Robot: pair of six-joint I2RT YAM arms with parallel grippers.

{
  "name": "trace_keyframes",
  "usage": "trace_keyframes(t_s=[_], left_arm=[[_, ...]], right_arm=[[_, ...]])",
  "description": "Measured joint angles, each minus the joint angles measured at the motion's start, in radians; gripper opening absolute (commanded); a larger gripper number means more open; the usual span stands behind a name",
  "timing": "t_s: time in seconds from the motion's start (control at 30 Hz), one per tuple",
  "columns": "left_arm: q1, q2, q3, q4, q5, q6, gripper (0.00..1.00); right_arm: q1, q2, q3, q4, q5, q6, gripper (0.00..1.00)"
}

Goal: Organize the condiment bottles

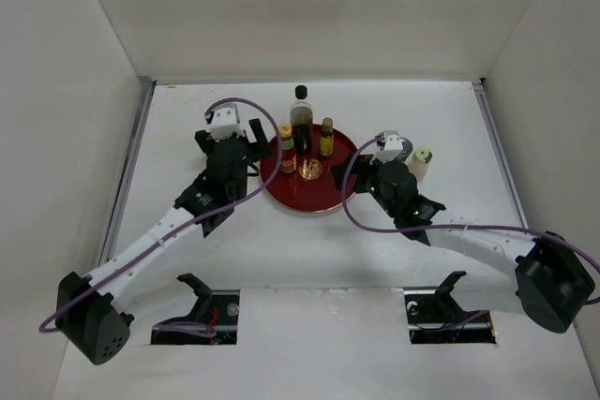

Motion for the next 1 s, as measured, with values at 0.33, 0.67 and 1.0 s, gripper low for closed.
trace_keyframes(t_s=[0.33,0.67,1.0], left_arm=[[0.158,0.018,-0.101,-0.17,-0.001,-0.091,0.9],[0.206,0.201,-0.1,-0.14,-0.018,-0.1,0.9],[0.25,0.309,-0.071,-0.057,-0.026,-0.099,0.84]], right_arm=[[-0.003,0.014,0.0,0.003,-0.007,0.0,0.98],[-0.003,0.021,0.0,0.006,-0.015,0.0,0.98],[-0.003,0.025,0.0,0.007,-0.026,0.0,0.98]])
